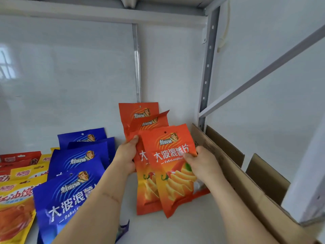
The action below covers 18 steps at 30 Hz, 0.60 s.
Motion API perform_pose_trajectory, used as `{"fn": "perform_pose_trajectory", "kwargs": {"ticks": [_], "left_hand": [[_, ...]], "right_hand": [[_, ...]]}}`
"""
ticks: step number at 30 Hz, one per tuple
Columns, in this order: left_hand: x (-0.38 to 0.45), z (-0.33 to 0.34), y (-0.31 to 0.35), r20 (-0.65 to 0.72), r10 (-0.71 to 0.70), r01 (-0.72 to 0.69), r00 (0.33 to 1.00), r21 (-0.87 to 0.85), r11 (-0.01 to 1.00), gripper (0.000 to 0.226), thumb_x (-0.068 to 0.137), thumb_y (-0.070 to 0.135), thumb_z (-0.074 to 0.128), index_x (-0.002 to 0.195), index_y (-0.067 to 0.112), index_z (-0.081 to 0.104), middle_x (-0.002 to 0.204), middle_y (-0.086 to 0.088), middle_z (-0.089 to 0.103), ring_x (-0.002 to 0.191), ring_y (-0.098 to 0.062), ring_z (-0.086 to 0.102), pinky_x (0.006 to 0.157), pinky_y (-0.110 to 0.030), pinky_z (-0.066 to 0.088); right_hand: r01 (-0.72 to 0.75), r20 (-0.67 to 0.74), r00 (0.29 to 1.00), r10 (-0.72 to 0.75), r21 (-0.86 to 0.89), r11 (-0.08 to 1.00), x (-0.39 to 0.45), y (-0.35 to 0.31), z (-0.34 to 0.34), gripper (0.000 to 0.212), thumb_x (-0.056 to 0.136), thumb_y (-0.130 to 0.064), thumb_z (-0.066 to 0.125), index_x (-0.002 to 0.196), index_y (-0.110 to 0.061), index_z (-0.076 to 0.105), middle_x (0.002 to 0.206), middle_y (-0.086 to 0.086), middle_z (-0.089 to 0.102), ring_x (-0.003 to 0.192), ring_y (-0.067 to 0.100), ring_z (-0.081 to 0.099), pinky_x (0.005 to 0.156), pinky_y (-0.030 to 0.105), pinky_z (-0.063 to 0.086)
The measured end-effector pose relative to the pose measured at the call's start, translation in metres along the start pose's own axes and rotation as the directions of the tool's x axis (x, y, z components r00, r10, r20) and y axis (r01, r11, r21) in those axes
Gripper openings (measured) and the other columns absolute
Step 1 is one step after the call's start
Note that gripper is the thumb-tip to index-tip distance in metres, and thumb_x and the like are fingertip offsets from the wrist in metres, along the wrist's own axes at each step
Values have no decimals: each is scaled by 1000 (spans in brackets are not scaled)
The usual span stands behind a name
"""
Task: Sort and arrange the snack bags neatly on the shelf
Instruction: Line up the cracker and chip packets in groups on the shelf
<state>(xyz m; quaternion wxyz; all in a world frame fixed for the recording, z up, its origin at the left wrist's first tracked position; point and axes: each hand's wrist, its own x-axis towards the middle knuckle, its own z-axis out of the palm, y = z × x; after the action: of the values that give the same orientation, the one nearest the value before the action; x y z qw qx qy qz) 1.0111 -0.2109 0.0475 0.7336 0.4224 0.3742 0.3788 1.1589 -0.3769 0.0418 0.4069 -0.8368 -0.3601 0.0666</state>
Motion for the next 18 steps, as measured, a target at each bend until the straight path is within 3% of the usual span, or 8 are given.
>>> {"fn": "perform_pose_trajectory", "kwargs": {"ticks": [5,10,14,18], "left_hand": [[-7,9,-6,31,-7,8,999,-30,1000,34,99,39,59,120,12,65,85,-15,77,69,-32,74,61,-43,60],[-9,13,-5,62,-78,78,995,2,997,33,99,34,60,120,10,65,91,-16,78,71,-32,75,60,-45,61],[-10,9,-15,14,-205,204,979,35,978,39,101,40,56,123,10,64,106,-19,75,86,-34,73,70,-49,59],[-10,7,-40,-40,-209,210,977,30,977,45,100,46,54,127,11,63,104,-19,75,87,-35,72,68,-47,58]], "right_hand": [[-54,92,995,49,54,997,-2,-1,4,28,91,-51,59,92,-23,58,87,-9,63,83,16,60,74,31,45],[-99,78,993,91,108,989,-7,6,13,41,88,-57,62,97,-18,68,97,-1,71,90,21,66,76,29,46],[-82,50,995,81,21,996,-15,7,12,30,92,-51,59,90,-21,63,88,-4,64,97,25,65,73,28,40],[-137,18,990,140,-114,984,-23,16,29,40,93,-52,56,106,-15,66,108,5,70,102,29,65,79,32,48]]}}
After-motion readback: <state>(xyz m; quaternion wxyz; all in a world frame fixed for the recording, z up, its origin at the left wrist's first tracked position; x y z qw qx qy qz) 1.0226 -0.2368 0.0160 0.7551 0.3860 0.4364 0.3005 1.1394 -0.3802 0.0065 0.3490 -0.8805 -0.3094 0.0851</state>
